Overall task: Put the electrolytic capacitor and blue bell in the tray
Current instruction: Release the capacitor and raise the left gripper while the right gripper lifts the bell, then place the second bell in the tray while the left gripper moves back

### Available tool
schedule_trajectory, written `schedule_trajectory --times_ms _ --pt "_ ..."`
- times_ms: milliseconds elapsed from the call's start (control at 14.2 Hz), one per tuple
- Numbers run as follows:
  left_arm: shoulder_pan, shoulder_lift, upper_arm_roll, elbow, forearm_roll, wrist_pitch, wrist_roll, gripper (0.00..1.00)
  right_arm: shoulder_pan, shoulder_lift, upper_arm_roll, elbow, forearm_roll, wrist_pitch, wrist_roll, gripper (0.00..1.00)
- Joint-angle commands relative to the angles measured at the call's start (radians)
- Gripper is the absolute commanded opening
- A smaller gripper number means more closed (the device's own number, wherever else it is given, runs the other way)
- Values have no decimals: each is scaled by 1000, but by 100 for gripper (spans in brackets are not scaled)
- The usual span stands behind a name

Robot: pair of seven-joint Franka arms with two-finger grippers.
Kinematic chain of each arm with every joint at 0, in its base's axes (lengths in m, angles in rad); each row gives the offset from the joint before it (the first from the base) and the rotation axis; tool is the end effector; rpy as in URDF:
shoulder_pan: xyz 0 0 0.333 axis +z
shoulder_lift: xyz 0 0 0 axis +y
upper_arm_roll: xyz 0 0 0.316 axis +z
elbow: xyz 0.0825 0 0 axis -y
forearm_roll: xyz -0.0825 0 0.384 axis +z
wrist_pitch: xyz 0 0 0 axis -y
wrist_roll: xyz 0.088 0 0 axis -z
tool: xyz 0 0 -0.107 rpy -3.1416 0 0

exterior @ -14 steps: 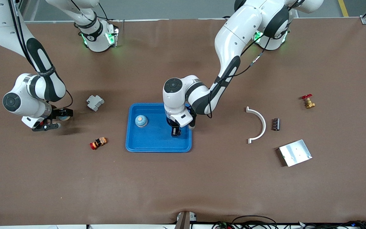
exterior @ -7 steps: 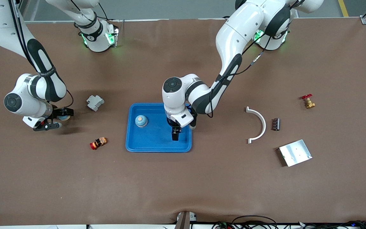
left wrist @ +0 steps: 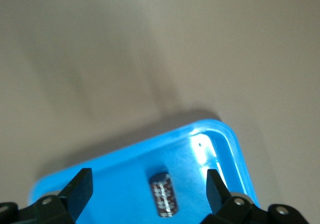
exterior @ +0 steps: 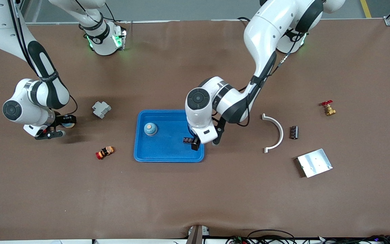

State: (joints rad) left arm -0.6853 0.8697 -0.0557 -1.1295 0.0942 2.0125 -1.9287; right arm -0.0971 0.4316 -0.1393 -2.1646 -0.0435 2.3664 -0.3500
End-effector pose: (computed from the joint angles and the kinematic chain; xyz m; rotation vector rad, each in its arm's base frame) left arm 0.5789 -0.5044 0.2841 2.6168 1.7296 0.0709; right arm 0.5232 -0.1289 0.1781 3.0927 0.2389 -0.3767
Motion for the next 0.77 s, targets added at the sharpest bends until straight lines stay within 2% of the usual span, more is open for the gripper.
schedule_trajectory --times_ms 0,141,282,493,704 --pt "16 -80 7 -49 -24 -92 146 100 34 -31 3 95 36 -140 -14 35" --pt "38 -118 7 -62 -47 -142 256 100 86 -30 1 184 132 -246 -6 29" --pt "56 -165 7 -114 -51 -162 333 100 154 -30 1 239 215 -292 41 20" --pt "92 -251 5 -228 -53 -150 466 100 284 -2 3 327 234 -289 297 14" --pt "147 -288 2 -260 -100 -144 644 100 396 87 27 451 240 -286 571 11"
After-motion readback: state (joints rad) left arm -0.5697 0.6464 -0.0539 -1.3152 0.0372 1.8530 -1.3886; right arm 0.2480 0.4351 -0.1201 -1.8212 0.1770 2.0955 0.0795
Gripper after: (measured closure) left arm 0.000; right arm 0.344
